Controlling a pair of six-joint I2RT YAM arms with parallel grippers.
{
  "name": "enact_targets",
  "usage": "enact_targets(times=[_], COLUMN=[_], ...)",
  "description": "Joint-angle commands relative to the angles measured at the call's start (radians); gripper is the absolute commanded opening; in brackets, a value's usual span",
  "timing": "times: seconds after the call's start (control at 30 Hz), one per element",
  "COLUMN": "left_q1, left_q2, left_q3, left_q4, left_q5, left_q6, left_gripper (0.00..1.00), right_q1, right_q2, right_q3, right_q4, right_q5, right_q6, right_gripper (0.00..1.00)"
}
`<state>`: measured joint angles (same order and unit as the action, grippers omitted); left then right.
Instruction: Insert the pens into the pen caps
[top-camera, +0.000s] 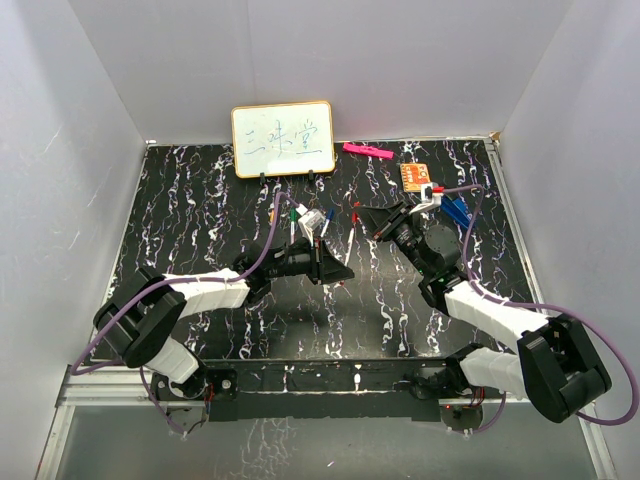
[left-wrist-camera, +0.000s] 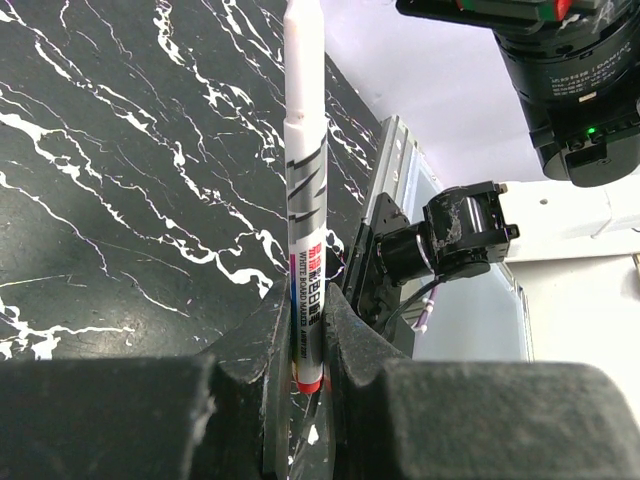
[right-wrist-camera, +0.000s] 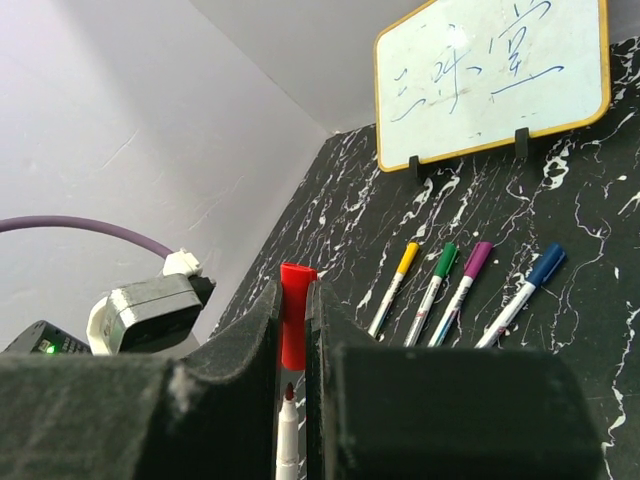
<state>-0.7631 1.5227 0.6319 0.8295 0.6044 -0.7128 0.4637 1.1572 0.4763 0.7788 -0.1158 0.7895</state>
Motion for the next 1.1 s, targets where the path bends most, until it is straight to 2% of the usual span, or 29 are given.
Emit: enact_targets(times=[0.0,1.07], left_q1=[-0.005,-0.005], left_q2=[-0.001,-0.003], left_q3=[0.033,0.040], left_q4=[0.016,0.013], left_q5=[-0.007,-0.018], left_q6=[0.027,0.030], left_gripper=[0.00,0.00], right_q1=[0.005,0.046], right_q2=[-0.026,-0.018], right_q3=[-0.006,-0.038], right_q4=[0.071,0.079], right_q5=[-0.021,-0.003], right_q6=[0.006,0.001], right_gripper=[0.00,0.00])
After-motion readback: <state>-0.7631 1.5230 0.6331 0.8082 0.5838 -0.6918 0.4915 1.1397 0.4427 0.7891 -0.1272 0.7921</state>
